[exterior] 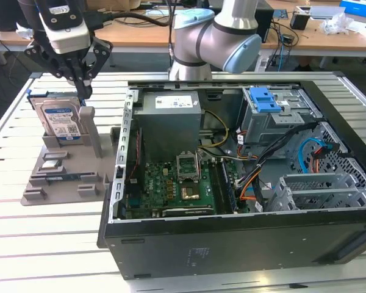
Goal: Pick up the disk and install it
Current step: 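Reach for the disk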
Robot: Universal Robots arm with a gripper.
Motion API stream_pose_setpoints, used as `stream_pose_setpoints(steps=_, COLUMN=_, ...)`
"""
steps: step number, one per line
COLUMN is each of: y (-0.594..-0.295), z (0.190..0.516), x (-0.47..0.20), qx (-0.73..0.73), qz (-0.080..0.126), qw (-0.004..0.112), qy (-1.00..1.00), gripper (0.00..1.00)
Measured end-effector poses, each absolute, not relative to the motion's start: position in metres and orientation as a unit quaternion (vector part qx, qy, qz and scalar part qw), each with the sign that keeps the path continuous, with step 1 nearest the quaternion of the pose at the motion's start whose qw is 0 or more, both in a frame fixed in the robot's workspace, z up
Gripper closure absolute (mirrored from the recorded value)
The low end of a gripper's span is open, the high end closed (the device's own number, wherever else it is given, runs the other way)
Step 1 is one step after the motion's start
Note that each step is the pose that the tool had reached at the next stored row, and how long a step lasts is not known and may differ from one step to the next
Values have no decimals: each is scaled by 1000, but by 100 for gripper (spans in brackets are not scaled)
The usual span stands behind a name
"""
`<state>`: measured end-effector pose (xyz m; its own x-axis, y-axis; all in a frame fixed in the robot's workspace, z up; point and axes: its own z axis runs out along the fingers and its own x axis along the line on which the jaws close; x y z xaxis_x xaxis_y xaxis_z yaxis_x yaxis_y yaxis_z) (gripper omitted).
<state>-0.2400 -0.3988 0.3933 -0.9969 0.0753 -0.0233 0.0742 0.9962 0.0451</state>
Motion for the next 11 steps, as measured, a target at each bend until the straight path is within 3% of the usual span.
stream_pose_setpoints(steps=11, y=-399, z=393, x=-264, qx=37, qz=22, qw=13, qy=999, gripper=89)
